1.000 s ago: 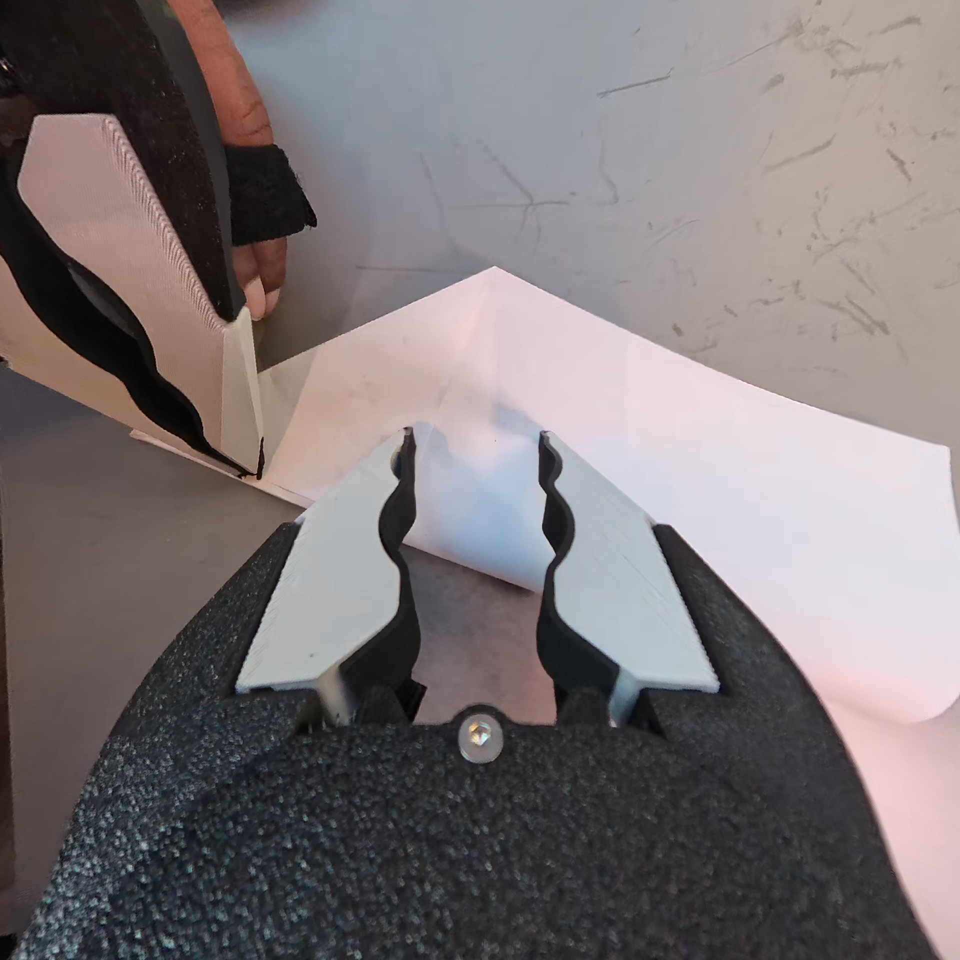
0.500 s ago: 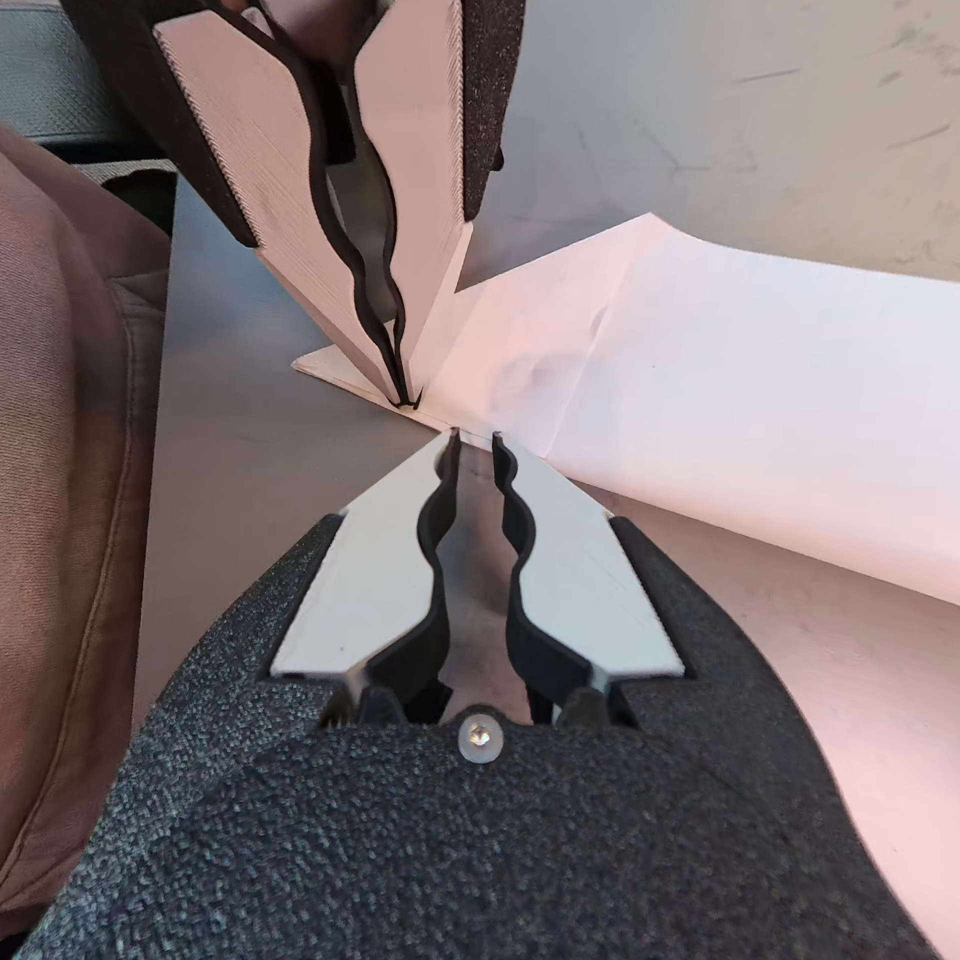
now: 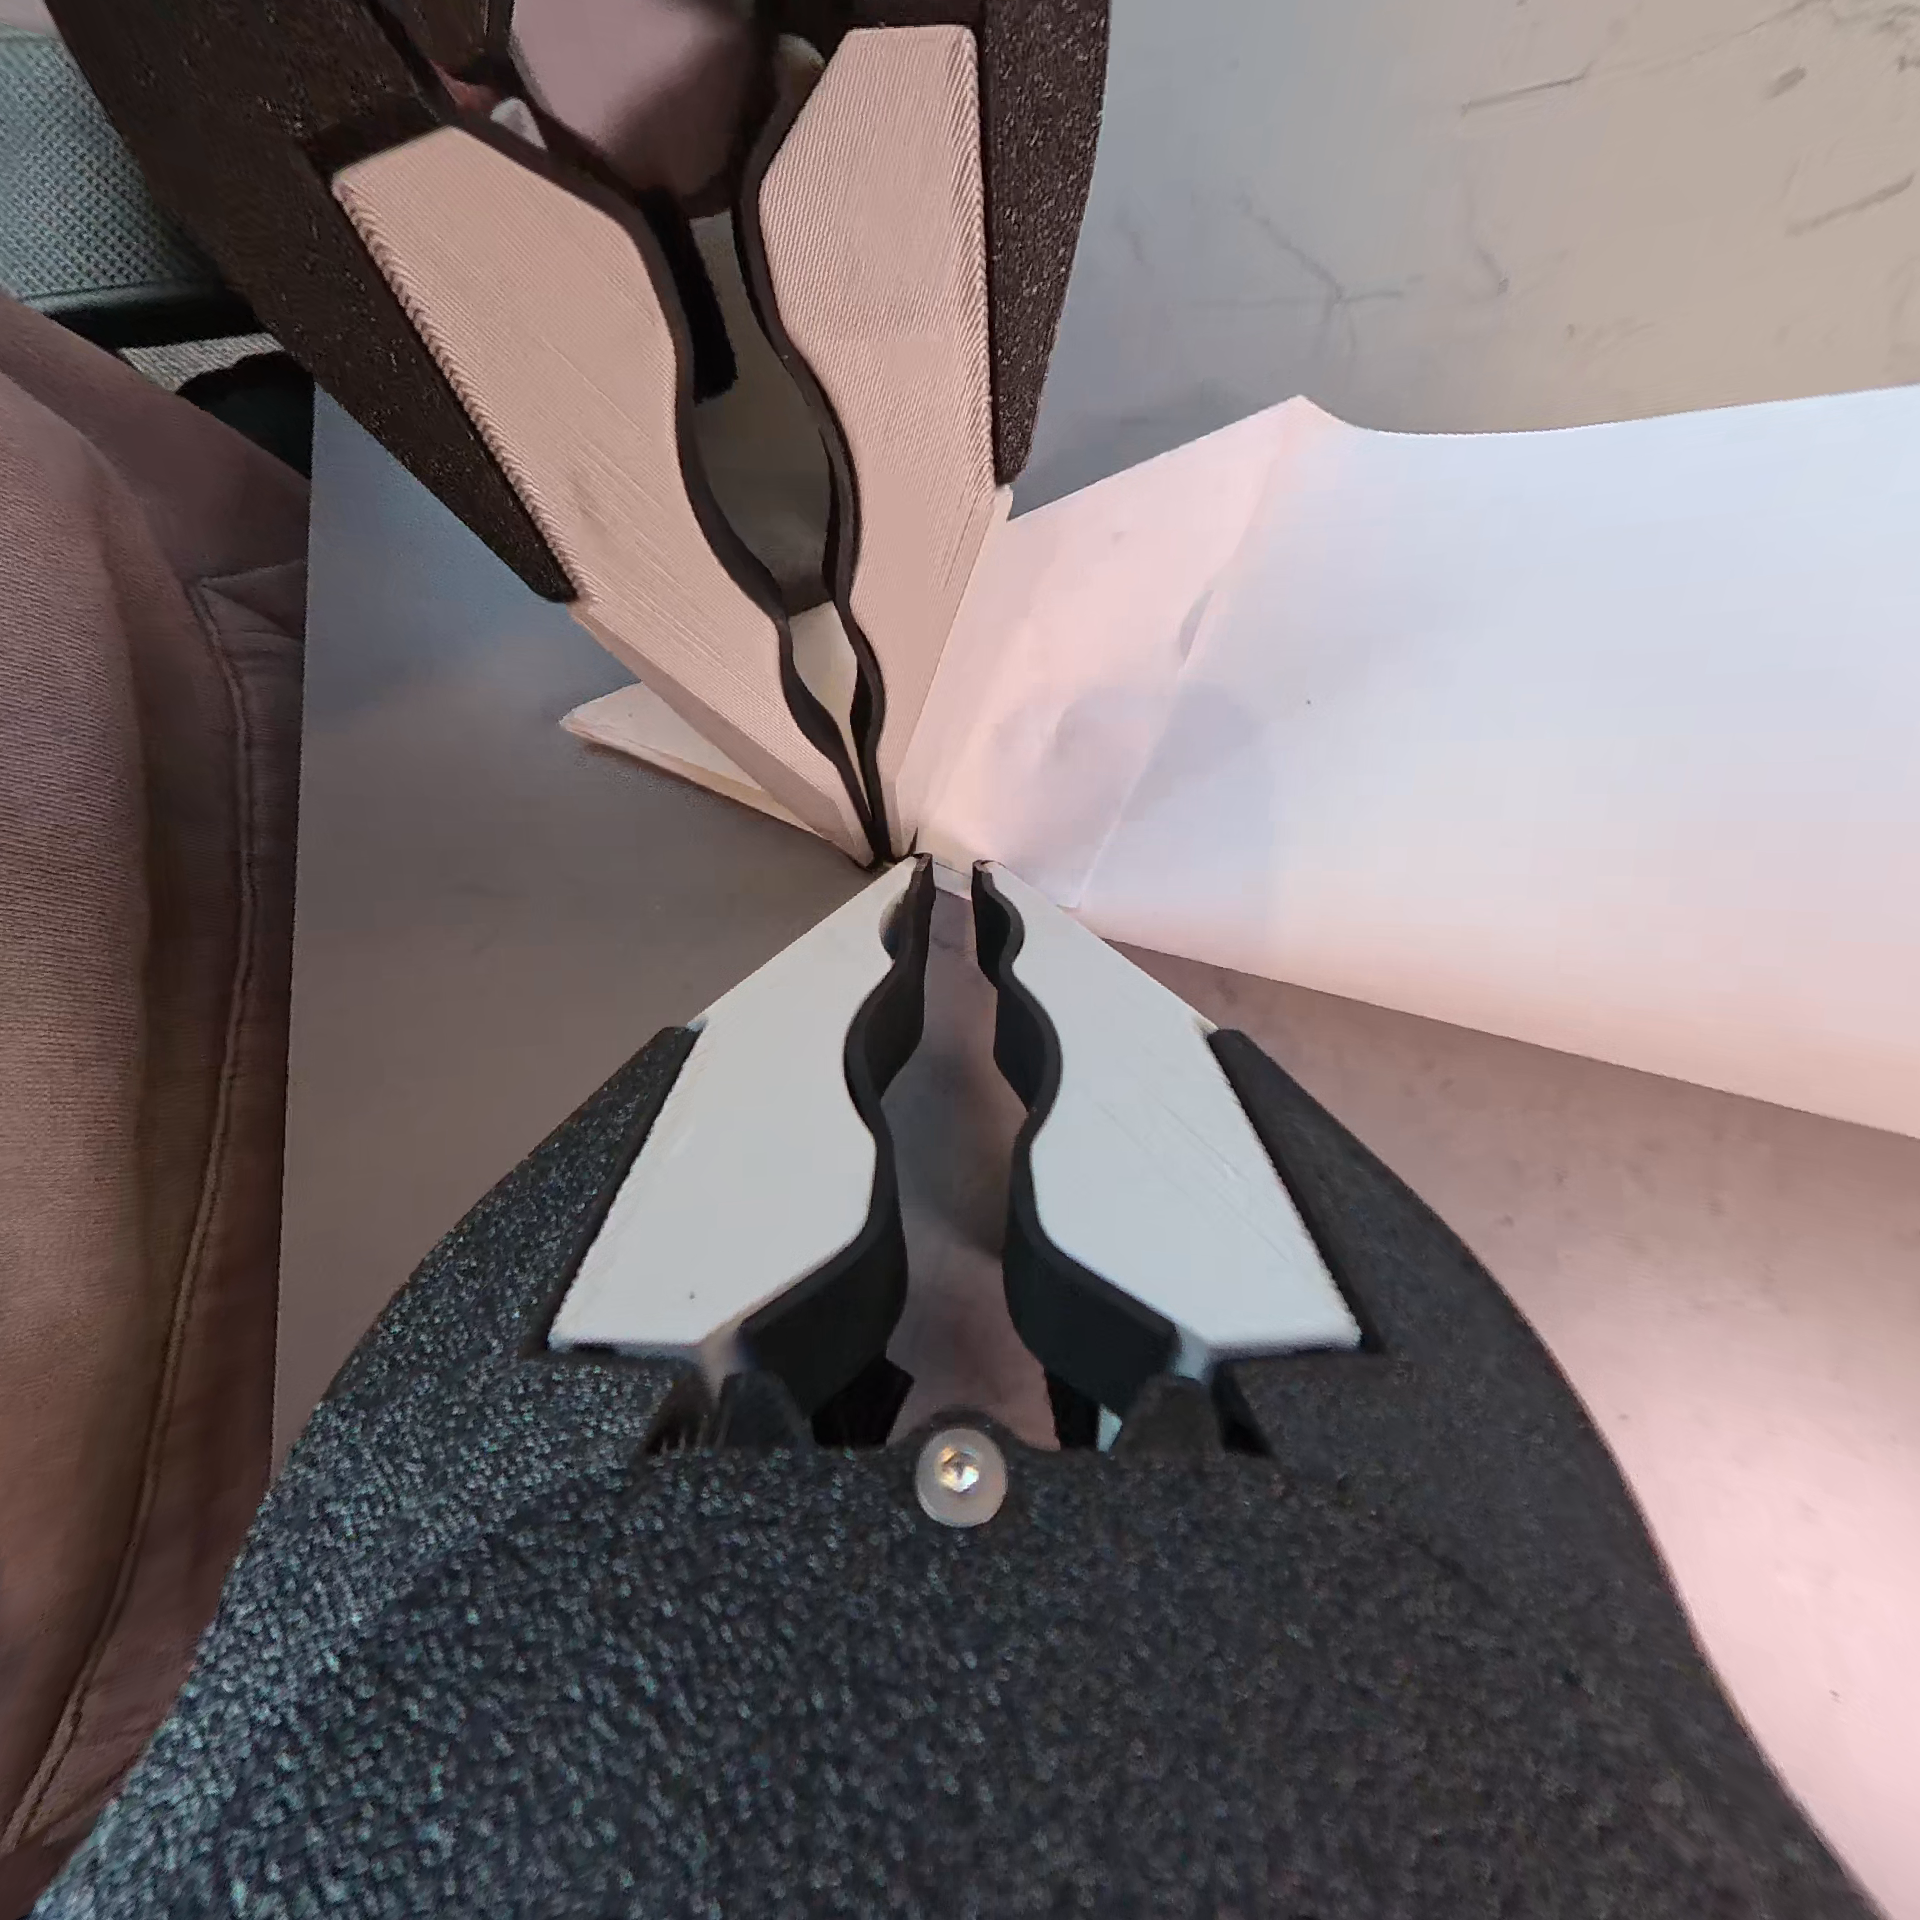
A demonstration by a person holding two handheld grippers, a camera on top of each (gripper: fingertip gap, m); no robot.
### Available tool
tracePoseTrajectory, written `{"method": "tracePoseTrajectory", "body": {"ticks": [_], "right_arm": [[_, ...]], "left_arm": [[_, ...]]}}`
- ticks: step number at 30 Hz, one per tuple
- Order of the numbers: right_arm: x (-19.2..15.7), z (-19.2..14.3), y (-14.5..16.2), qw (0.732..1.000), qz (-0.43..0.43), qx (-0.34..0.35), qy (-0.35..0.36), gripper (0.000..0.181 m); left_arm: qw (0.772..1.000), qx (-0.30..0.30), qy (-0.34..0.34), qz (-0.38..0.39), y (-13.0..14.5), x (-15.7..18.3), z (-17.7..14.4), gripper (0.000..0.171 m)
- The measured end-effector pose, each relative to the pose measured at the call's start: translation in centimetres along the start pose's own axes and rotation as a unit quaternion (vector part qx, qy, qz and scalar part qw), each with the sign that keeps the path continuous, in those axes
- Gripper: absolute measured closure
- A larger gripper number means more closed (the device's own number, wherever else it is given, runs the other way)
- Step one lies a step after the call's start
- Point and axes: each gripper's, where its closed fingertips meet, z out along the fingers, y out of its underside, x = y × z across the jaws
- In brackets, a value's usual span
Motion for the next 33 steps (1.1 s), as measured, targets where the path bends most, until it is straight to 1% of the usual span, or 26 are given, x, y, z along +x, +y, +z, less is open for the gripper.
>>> {"method": "tracePoseTrajectory", "body": {"ticks": [5, 7, 11, 14, 18, 25, 30, 33], "right_arm": [[0.2, -0.1, 0.1, 1.000, 0.000, -0.003, -0.018, 0.178], [0.6, -0.3, 0.4, 1.000, -0.006, -0.009, -0.021, 0.181], [1.0, -0.4, 0.6, 0.999, -0.010, -0.014, -0.030, 0.181], [2.3, -0.7, 0.8, 1.000, -0.007, -0.020, -0.019, 0.181], [2.6, -0.6, 0.7, 0.999, 0.006, -0.031, -0.035, 0.181], [4.3, -0.6, 0.7, 0.998, 0.023, -0.045, -0.042, 0.181], [5.1, -0.5, 0.6, 0.996, 0.030, -0.073, -0.048, 0.181], [5.6, -0.4, 0.6, 0.995, 0.019, -0.079, -0.055, 0.181]], "left_arm": [[1.000, -0.011, -0.018, 0.004, 0.3, 0.0, 0.1, 0.171], [1.000, -0.010, -0.017, 0.002, 0.3, 0.0, 0.1, 0.171], [1.000, -0.008, -0.020, 0.002, 0.3, 0.0, 0.1, 0.171], [1.000, -0.010, -0.016, 0.000, 0.3, 0.0, 0.1, 0.171], [1.000, -0.010, -0.009, -0.001, 0.3, 0.0, 0.1, 0.171], [1.000, -0.010, -0.006, 0.001, 0.3, 0.0, 0.1, 0.171], [1.000, -0.009, 0.004, -0.001, 0.2, 0.0, 0.1, 0.171], [1.000, -0.009, 0.004, 0.001, 0.2, 0.0, 0.1, 0.171]]}}
